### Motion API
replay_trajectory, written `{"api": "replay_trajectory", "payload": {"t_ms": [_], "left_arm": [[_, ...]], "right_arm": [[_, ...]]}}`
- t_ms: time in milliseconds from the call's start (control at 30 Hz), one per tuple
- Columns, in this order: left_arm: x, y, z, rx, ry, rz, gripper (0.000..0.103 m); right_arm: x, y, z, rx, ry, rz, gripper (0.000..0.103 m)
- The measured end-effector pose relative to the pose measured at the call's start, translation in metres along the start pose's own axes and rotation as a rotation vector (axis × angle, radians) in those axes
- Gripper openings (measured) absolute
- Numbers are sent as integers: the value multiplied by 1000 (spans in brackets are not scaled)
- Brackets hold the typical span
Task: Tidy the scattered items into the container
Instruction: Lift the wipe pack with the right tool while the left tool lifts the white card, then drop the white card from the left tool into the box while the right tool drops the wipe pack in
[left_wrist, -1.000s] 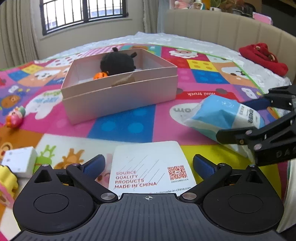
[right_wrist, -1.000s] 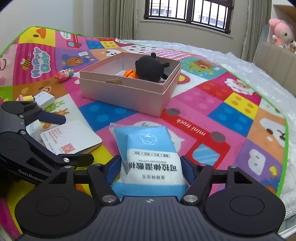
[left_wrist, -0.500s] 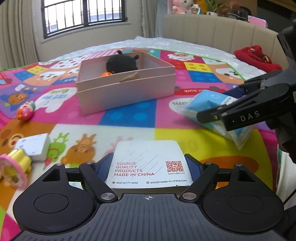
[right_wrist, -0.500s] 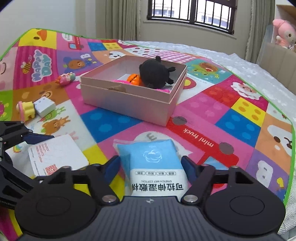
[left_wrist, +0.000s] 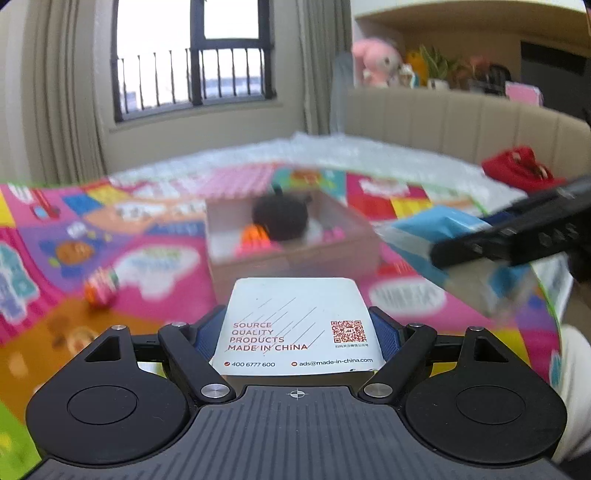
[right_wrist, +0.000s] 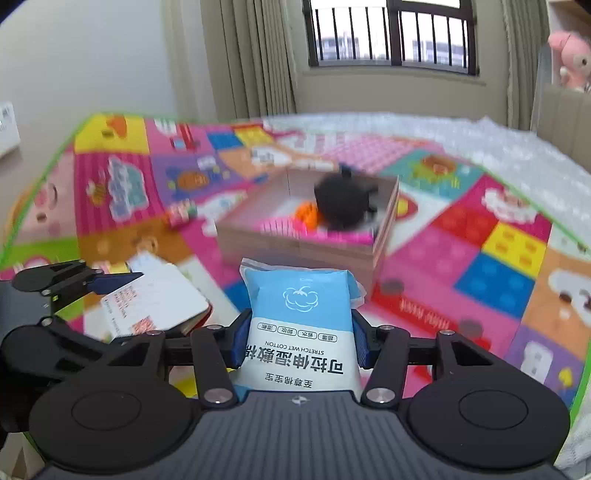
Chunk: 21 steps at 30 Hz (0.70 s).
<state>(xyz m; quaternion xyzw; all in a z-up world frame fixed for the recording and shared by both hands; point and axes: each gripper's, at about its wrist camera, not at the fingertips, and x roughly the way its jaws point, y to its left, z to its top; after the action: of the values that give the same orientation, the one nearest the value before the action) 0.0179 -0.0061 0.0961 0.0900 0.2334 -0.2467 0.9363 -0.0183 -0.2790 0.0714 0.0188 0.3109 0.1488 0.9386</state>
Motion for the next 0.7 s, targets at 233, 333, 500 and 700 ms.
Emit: {"api": "replay_trajectory", "payload": {"t_ms": [233, 333, 500, 700], "left_arm": [[53, 25, 72, -16, -72, 22, 85], [95, 36, 99, -42, -65, 7, 85], [149, 54, 108, -94, 16, -8, 96], [132, 63, 69, -108, 39, 3, 100]], "right_arm": [[-19, -16, 19, 45, -111, 19, 52], [-17, -25, 19, 64, -111, 20, 52], [-10, -37, 16, 77, -93, -2, 52], [11, -50, 36, 85, -113, 14, 52]]}}
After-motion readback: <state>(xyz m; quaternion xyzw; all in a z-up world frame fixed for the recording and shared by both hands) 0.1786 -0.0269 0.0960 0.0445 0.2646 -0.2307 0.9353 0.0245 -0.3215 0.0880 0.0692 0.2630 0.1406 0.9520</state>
